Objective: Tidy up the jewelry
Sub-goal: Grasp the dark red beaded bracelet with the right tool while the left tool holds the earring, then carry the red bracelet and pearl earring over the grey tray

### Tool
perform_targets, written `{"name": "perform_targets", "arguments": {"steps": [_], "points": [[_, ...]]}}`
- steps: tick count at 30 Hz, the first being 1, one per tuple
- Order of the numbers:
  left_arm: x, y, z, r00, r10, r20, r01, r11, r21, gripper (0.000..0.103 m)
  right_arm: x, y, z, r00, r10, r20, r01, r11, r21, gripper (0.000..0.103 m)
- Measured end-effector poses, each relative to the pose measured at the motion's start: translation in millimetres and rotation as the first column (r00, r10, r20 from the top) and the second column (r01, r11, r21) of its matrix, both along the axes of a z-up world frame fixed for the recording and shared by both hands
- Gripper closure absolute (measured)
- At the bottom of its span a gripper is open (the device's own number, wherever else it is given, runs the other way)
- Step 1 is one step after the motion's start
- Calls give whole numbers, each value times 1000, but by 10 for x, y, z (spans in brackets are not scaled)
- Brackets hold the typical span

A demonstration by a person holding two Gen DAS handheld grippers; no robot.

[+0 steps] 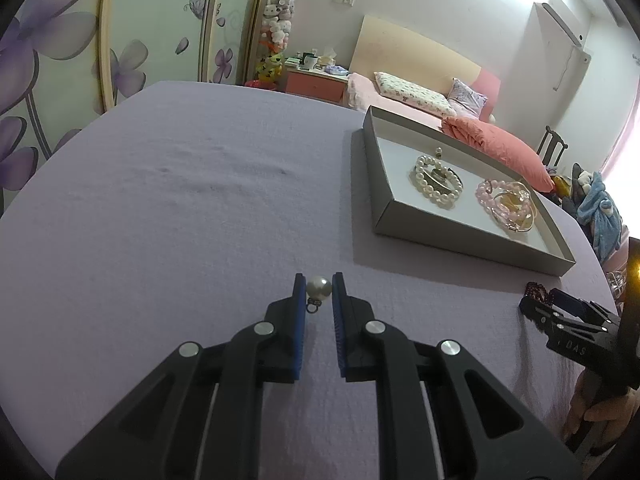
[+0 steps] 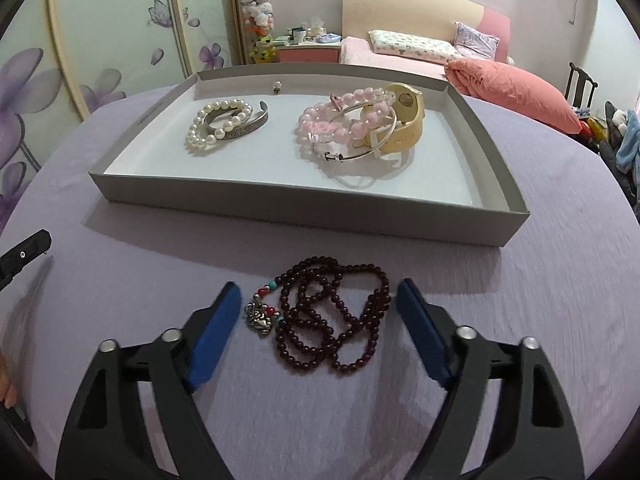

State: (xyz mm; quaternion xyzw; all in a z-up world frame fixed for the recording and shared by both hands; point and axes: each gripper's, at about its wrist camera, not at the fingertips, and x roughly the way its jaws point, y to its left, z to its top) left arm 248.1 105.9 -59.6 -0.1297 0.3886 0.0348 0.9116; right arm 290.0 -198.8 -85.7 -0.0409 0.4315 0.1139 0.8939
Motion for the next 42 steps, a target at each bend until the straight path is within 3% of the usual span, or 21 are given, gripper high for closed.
{"name": "perform_targets", "arguments": {"steps": [4,6,16,25,35,42], "points": [[1,-26,7,1000,-1,-2,1,1000,3,89,-30,-71,26,1000,14,18,-14,1000,3,77],[6,-45,11,1000,-2,-3,2,1000,6,89,-46,-107,28,1000,21,19,-21,1000,6,87],[-11,-99,7,1000,-14,2,14,1000,6,89,-187,-418,55,999,17,30,-19,998,51,94],[-124,-216,85,997,-51,58,51,999,-5,89,-449,-719,309,975,-42,219,7,988,156,95],[-299,-381,193,988,-98,119,100,995,-9,89,-621,-781,445,948,-65,312,5,982,190,95],[-530,-612,313,963,-167,214,166,986,22,89,-787,-730,577,917,-63,393,-14,982,188,94]]}}
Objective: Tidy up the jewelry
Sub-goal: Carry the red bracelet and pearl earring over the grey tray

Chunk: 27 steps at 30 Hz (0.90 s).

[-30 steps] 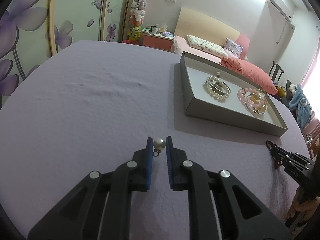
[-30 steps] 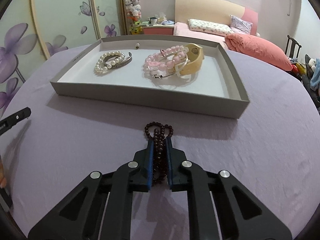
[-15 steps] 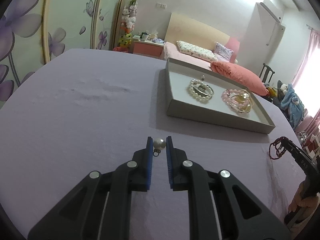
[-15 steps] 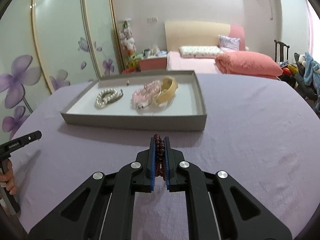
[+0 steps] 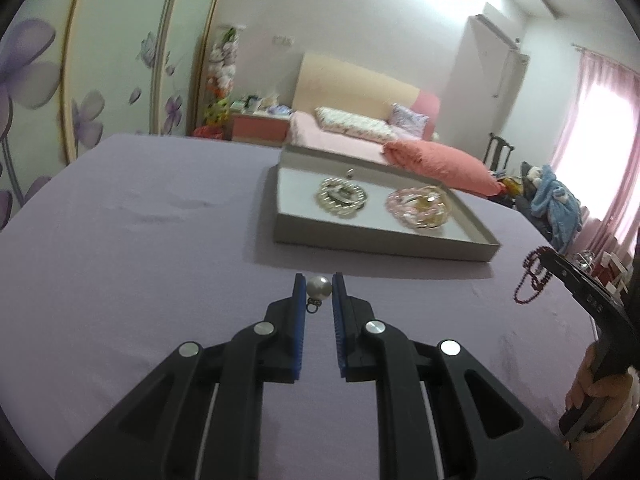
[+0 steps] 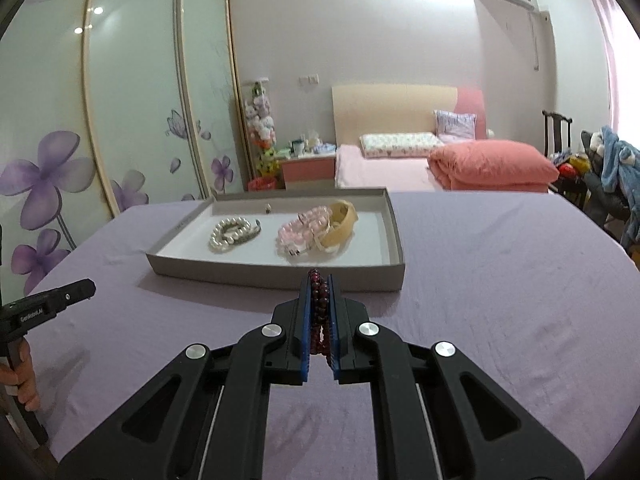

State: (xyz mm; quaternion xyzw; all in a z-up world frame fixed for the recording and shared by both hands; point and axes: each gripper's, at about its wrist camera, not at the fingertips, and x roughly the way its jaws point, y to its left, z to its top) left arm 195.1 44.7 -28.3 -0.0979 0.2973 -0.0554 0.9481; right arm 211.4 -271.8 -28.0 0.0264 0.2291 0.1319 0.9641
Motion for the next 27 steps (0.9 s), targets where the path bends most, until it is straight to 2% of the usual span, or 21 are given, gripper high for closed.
{"name": "perform_targets", "arguments": {"steps": [8,18,27], "points": [[-181,-179,173,993,-33,110,29,999,35,89,-125,3,155,997,-2,83,0,1000,27,94],[-170,-287,413,973,-27,228,8,997,81,89,-158,83,320,987,2,161,-10,999,47,95],[-48,-354,576,959,-23,281,-4,996,94,89,-122,202,460,978,11,208,-22,999,46,94]]}}
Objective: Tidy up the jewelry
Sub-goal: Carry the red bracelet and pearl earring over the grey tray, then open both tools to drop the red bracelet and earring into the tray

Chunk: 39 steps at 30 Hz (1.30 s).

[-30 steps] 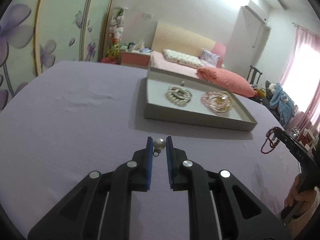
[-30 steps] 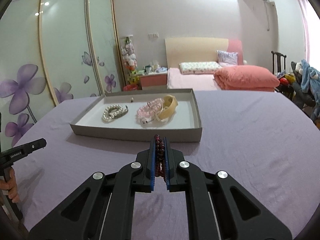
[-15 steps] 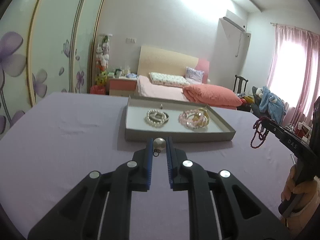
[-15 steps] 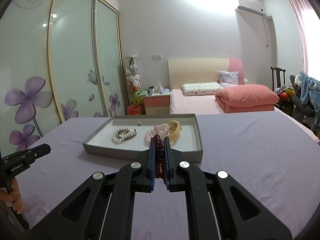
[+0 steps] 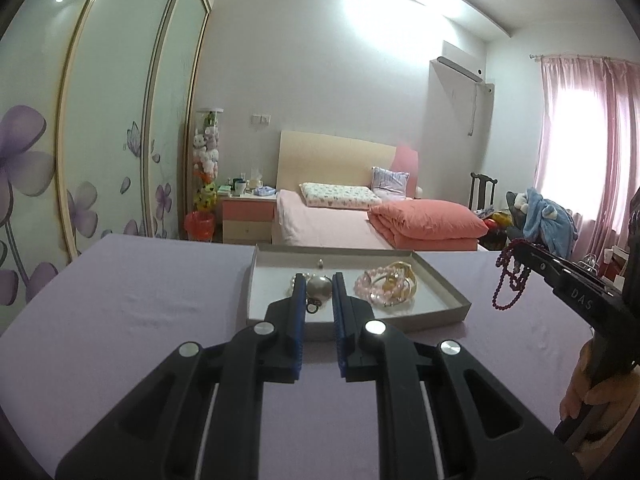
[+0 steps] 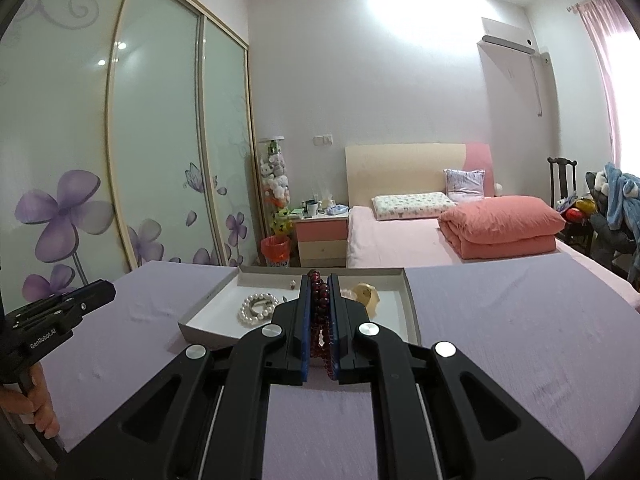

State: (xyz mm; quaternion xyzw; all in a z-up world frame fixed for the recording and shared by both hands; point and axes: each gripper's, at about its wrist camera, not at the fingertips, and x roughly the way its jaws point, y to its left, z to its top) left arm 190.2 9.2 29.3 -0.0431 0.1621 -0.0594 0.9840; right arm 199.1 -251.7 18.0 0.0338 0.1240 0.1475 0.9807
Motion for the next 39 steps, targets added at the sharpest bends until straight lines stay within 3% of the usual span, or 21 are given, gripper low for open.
{"name": "perform_targets", "arguments": {"steps": [25,33,39], "points": [[365,-35,-34,1000,0,-17,0,1000,4,89,382,77,38,999,-31,-29,30,999,-18,94],[920,-87,58,1000,-3,-3,3,1000,-14,89,795,130,155,1000,-24,-7,24,1000,-1,94],[1308,-144,7,1000,1,-21,-1,1000,-12,89,1197,201,-3,997,-25,-67,25,1000,-2,94]]}}
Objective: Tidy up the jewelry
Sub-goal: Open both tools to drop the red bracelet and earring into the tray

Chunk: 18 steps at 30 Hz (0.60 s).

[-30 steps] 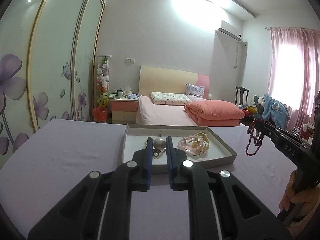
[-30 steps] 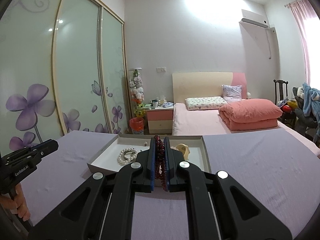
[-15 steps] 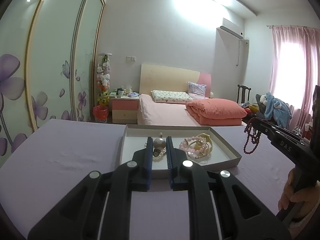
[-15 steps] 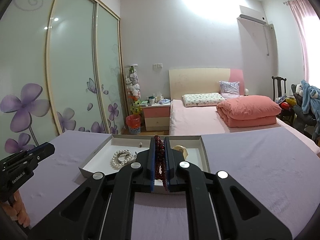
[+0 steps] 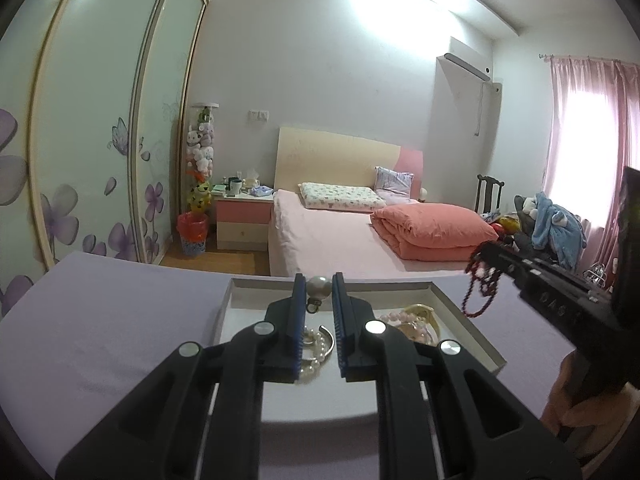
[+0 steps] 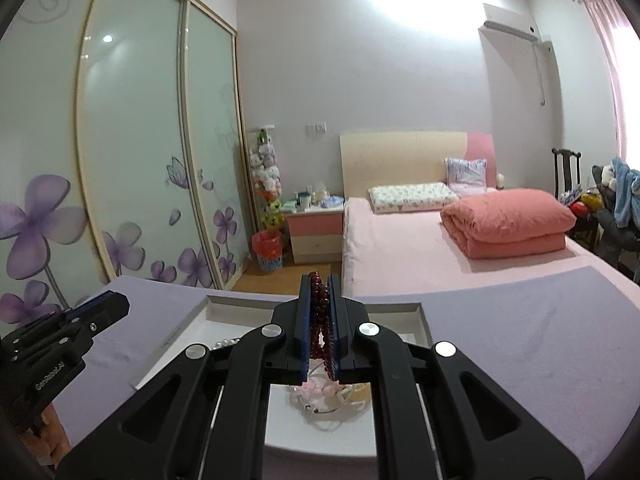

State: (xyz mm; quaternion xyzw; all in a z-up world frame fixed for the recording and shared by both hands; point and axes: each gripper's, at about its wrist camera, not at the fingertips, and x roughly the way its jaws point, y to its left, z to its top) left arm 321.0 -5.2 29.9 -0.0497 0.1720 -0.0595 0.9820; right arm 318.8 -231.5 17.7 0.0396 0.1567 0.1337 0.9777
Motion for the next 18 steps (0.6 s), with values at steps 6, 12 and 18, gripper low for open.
{"name": "perform_targets", "arguments": {"steps": [6,12,18], "points": [[283,-29,-118,999,-5,-33,6,1000,6,89,252,40,-187,998,3,-70,-1,1000,23,94],[433,-44,-268,998,-13,-68,14,1000,5,89,260,47,-257,997,-3,-72,5,1000,25,46],[488,-65,-379,996,-21,-81,21,1000,-1,89,295,25,-298,996,-13,-84,15,1000,24,46]]}}
